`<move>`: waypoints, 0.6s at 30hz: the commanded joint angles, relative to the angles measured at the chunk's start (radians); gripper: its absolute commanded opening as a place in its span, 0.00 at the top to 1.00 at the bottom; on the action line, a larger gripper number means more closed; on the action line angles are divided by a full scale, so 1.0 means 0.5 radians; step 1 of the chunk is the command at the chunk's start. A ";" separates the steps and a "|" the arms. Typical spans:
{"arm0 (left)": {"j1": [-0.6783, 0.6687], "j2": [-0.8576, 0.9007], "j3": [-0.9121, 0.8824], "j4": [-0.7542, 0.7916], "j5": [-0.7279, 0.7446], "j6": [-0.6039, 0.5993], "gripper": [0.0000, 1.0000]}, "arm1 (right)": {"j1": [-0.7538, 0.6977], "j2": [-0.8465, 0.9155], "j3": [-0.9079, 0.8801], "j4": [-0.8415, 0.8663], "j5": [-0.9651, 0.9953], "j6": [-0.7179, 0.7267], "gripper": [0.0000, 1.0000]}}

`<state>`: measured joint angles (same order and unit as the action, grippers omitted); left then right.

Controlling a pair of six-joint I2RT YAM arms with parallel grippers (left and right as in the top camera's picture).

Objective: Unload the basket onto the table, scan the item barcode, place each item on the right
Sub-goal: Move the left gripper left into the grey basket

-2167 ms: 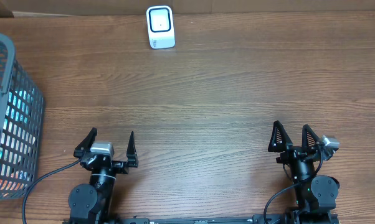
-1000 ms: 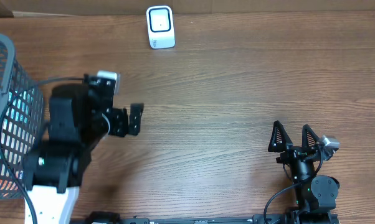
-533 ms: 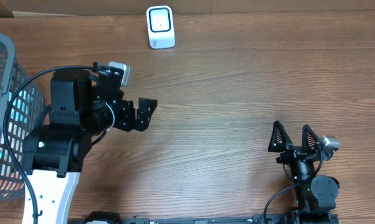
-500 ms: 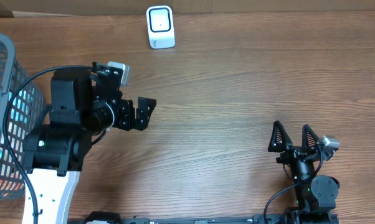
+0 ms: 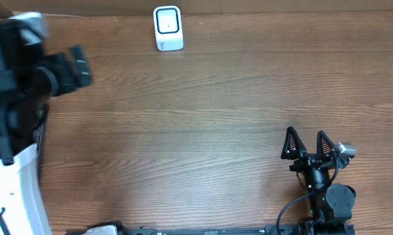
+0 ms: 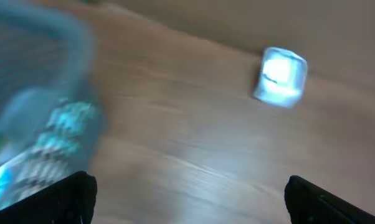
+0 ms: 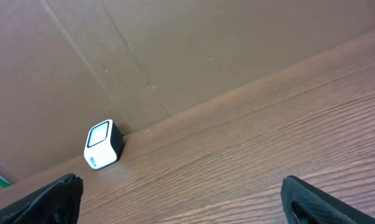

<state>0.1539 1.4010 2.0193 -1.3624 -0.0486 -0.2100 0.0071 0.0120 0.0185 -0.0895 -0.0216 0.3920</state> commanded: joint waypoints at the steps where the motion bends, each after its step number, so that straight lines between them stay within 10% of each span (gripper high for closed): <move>1: 0.407 0.011 0.046 -0.062 -0.066 -0.218 0.00 | -0.005 -0.018 -0.021 0.014 0.006 0.000 0.00; 18: 1.424 0.287 0.008 -0.055 0.058 -0.525 0.00 | -0.005 -0.018 -0.021 0.014 0.006 0.000 0.00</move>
<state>0.8326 1.5433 2.0235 -1.3952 -0.0189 -0.4404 0.0071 0.0120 0.0185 -0.0895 -0.0212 0.3923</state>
